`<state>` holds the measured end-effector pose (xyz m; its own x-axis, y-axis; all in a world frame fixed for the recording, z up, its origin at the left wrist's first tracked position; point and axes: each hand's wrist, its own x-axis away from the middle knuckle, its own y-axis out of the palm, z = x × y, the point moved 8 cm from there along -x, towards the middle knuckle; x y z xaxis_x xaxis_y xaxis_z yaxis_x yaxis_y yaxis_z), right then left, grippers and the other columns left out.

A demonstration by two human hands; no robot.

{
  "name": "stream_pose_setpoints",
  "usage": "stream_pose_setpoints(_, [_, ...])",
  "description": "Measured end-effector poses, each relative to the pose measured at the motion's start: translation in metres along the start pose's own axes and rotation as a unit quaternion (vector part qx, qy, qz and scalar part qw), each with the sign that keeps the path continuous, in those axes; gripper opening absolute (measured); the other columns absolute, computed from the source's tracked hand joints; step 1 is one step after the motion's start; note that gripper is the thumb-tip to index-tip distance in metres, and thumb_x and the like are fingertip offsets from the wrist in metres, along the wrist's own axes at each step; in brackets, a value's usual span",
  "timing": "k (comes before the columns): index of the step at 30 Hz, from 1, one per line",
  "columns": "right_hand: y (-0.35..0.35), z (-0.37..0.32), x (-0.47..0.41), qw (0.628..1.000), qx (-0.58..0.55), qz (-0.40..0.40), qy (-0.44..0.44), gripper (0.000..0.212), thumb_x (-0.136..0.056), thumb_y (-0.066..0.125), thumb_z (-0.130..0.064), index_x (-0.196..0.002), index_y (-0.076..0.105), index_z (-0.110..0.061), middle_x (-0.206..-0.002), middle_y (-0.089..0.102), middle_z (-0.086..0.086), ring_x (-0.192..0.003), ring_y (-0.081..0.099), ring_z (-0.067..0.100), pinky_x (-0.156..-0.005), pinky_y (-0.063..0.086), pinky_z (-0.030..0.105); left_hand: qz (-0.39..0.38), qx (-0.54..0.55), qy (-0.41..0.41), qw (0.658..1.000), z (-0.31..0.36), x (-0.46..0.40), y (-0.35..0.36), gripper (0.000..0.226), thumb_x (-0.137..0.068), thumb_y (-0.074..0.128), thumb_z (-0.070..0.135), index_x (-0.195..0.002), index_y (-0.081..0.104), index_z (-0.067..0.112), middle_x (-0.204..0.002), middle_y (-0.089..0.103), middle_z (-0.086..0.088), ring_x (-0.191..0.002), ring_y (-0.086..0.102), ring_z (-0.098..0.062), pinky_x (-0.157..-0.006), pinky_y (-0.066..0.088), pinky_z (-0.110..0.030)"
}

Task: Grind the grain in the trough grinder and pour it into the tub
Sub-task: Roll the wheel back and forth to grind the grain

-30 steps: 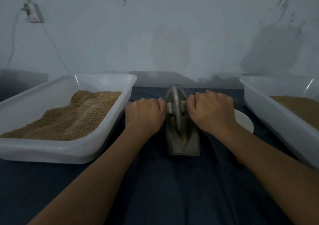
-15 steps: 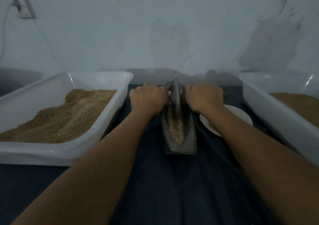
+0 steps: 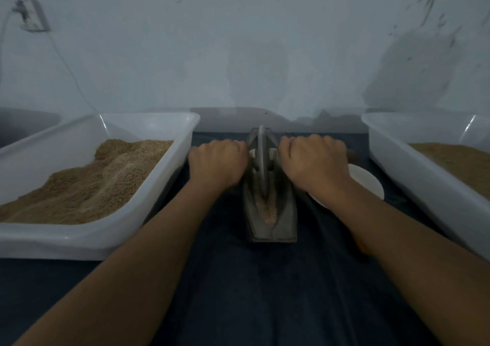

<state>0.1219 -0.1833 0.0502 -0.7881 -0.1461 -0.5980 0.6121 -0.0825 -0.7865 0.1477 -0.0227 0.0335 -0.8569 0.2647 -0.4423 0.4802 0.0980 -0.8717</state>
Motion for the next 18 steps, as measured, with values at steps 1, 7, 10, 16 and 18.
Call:
stream_pose_setpoints(1, [0.013,0.004,-0.015,1.0,-0.013,-0.026,0.007,0.048,-0.101,0.013,-0.035,-0.08,0.053,-0.019,-0.08,0.061,0.003,-0.08,0.062,0.03,-0.059,0.026,0.032,-0.004,0.009,-0.017,1.0,-0.002,-0.02,0.008,0.029,-0.103,0.038,0.025,-0.076,0.048,0.021,-0.1,0.068,-0.006,-0.09,0.066,-0.03,-0.072,0.041,-0.037])
stream_pose_setpoints(7, [0.053,0.011,-0.06,0.995,0.002,-0.101,0.011,0.025,-0.102,0.036,-0.022,-0.107,0.06,-0.02,-0.112,0.067,0.008,-0.097,0.063,0.033,-0.066,0.033,0.037,-0.079,0.006,-0.062,0.995,-0.011,-0.088,0.038,0.034,-0.093,0.034,0.029,-0.09,0.066,0.019,-0.102,0.067,-0.005,-0.073,0.054,-0.023,-0.061,0.028,-0.032])
stream_pose_setpoints(10, [0.053,0.014,-0.051,0.995,-0.021,-0.093,0.02,0.025,-0.101,0.035,-0.023,-0.101,0.059,-0.019,-0.109,0.068,0.01,-0.095,0.063,0.033,-0.065,0.034,0.036,-0.05,-0.015,-0.043,0.998,-0.006,-0.078,0.027,0.03,-0.097,0.036,0.027,-0.077,0.057,0.019,-0.096,0.067,-0.004,-0.069,0.053,-0.023,-0.06,0.033,-0.031])
stream_pose_setpoints(16, [-0.004,0.002,0.013,0.997,-0.069,-0.018,0.005,0.051,-0.099,0.009,-0.035,-0.069,0.046,-0.016,-0.069,0.056,0.003,-0.087,0.063,0.033,-0.06,0.032,0.036,0.027,-0.017,0.03,0.999,0.011,0.013,-0.02,0.02,-0.104,0.032,0.028,-0.088,0.043,0.02,-0.088,0.062,-0.004,-0.072,0.054,-0.025,-0.062,0.038,-0.035])
stream_pose_setpoints(18, [-0.032,-0.001,0.038,0.995,-0.092,0.031,-0.003,0.061,-0.102,0.017,-0.036,-0.087,0.072,-0.014,-0.081,0.073,0.007,-0.102,0.069,0.035,-0.071,0.05,0.04,0.053,-0.053,0.064,0.995,0.01,0.049,-0.034,0.019,-0.103,0.033,0.026,-0.102,0.051,0.019,-0.084,0.062,-0.002,-0.065,0.053,-0.024,-0.056,0.034,-0.033])
